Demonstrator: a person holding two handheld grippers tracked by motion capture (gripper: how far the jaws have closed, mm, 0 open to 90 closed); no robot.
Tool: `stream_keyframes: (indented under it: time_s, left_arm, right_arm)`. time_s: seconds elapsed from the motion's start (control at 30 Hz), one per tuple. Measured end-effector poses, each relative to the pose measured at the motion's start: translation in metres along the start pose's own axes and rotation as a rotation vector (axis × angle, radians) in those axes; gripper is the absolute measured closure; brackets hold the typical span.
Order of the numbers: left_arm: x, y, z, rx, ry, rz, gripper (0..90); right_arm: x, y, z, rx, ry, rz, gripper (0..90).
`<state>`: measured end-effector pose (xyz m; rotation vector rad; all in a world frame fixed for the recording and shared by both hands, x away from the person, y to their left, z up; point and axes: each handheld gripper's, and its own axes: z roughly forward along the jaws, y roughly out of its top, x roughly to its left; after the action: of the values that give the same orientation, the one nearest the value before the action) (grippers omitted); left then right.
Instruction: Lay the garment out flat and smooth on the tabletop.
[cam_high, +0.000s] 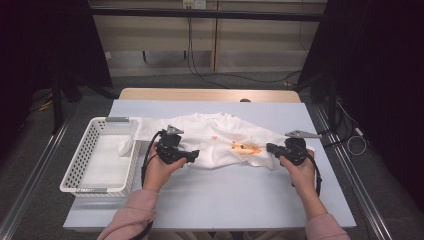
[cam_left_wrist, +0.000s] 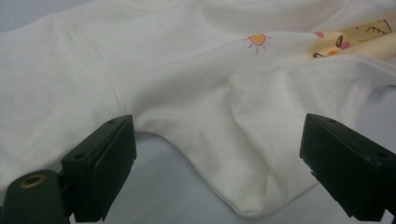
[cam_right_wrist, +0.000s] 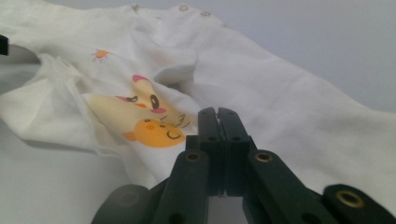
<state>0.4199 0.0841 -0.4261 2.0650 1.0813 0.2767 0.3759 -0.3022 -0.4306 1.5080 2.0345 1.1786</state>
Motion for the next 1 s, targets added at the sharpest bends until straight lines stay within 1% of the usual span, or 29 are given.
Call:
stream_keyframes:
  time_s: [0.07, 0.1, 0.13, 0.17, 0.23, 0.27, 0.3, 0.33, 0.37, 0.4, 0.43, 0.47, 0.5, 0.53, 0.57, 0.6, 0.63, 0.67, 0.7, 0.73, 0.8, 0.83, 0.9, 0.93, 0.97, 1.0]
  left_arm:
    - [0.000, 0.000, 0.001, -0.006, 0.005, 0.002, 11.8]
    - [-0.001, 0.000, 0.002, -0.009, 0.004, -0.003, 11.8]
    - [0.000, 0.000, 0.002, -0.011, 0.006, 0.008, 12.7]
    - [0.000, 0.000, 0.003, -0.010, 0.004, 0.003, 12.7]
    - [0.000, 0.000, 0.005, -0.016, 0.006, -0.003, 13.7]
    - [0.001, 0.000, 0.007, -0.017, 0.009, -0.005, 16.3]
    - [0.001, 0.000, 0.007, -0.017, 0.009, -0.005, 17.3]
    - [0.003, 0.001, 0.006, 0.010, 0.021, 0.033, 17.3]
    - [0.003, 0.002, 0.008, 0.001, 0.021, 0.033, 20.2]
    - [0.003, 0.003, 0.009, -0.001, 0.021, 0.033, 20.2]
    - [0.001, 0.003, 0.012, -0.026, 0.014, -0.010, 22.5]
    - [0.000, 0.003, 0.014, -0.020, 0.015, -0.006, 22.5]
    - [-0.001, 0.004, 0.017, -0.022, 0.007, -0.006, 23.8]
    - [-0.002, 0.004, 0.020, -0.028, 0.006, -0.007, 26.0]
    - [-0.003, 0.005, 0.023, -0.013, 0.002, -0.007, 26.0]
    - [-0.005, 0.004, 0.027, -0.024, 0.004, -0.005, 26.7]
    - [-0.006, 0.005, 0.030, -0.016, 0.001, 0.002, 28.3]
    - [-0.007, 0.005, 0.033, -0.005, -0.005, 0.008, 30.9]
    - [-0.009, 0.004, 0.036, -0.005, -0.002, 0.011, 35.9]
    - [-0.009, 0.004, 0.038, 0.000, -0.004, 0.013, 35.9]
    - [-0.011, 0.003, 0.042, 0.015, -0.012, 0.013, 44.1]
    - [-0.012, 0.003, 0.044, 0.015, -0.015, 0.018, 44.1]
    - [-0.015, 0.003, 0.047, 0.015, -0.023, 0.025, 51.0]
    - [-0.018, 0.003, 0.047, 0.014, -0.022, 0.019, 51.0]
    - [-0.019, 0.004, 0.047, 0.028, -0.035, 0.035, 55.3]
    - [-0.020, 0.005, 0.047, 0.041, -0.037, 0.055, 58.3]
  right_arm:
    - [-0.002, -0.002, 0.004, 0.034, -0.018, 0.004, 89.5]
    - [-0.002, -0.002, 0.004, 0.034, -0.018, 0.004, 89.5]
    - [-0.002, -0.003, 0.006, 0.046, -0.024, 0.008, 89.4]
    - [-0.003, -0.005, 0.008, 0.062, -0.042, 0.003, 89.3]
    - [-0.004, -0.007, 0.011, 0.066, -0.051, 0.000, 88.8]
    - [-0.004, -0.008, 0.013, 0.079, -0.070, -0.004, 83.7]
    - [-0.004, -0.008, 0.012, 0.075, -0.084, -0.016, 79.8]
    - [-0.004, -0.008, 0.012, 0.075, -0.084, -0.016, 79.8]
    - [-0.006, -0.007, 0.010, 0.061, -0.101, 0.010, 70.5]
    - [-0.006, -0.007, 0.010, 0.061, -0.101, 0.010, 70.5]
    - [-0.007, -0.007, 0.006, 0.033, -0.089, 0.015, 63.0]
    - [-0.007, -0.007, 0.006, 0.033, -0.089, 0.015, 63.0]
    - [-0.007, -0.006, 0.004, 0.025, -0.095, 0.028, 57.4]
    - [-0.006, -0.006, 0.002, 0.009, -0.092, 0.026, 54.3]
    - [-0.006, -0.006, 0.002, 0.009, -0.092, 0.026, 54.3]
    - [-0.006, -0.005, 0.001, 0.003, -0.082, 0.022, 50.7]
    - [-0.004, -0.005, 0.000, 0.006, -0.080, 0.028, 48.1]
    - [-0.003, -0.005, -0.001, 0.006, -0.079, 0.018, 46.4]
    - [-0.001, -0.005, -0.001, 0.002, -0.077, 0.007, 42.9]
    - [0.000, -0.004, -0.002, 0.001, -0.073, 0.001, 39.8]
    - [0.004, -0.005, -0.004, -0.002, -0.066, -0.019, 37.5]
    - [0.004, -0.005, -0.004, -0.002, -0.066, -0.019, 37.5]
    - [0.004, -0.006, -0.006, -0.011, -0.064, -0.013, 36.5]
    - [0.004, -0.006, -0.006, -0.011, -0.064, -0.013, 36.5]
    - [0.004, -0.006, -0.007, -0.012, -0.060, -0.008, 36.5]
    - [0.003, -0.007, -0.008, -0.009, -0.064, -0.015, 36.3]
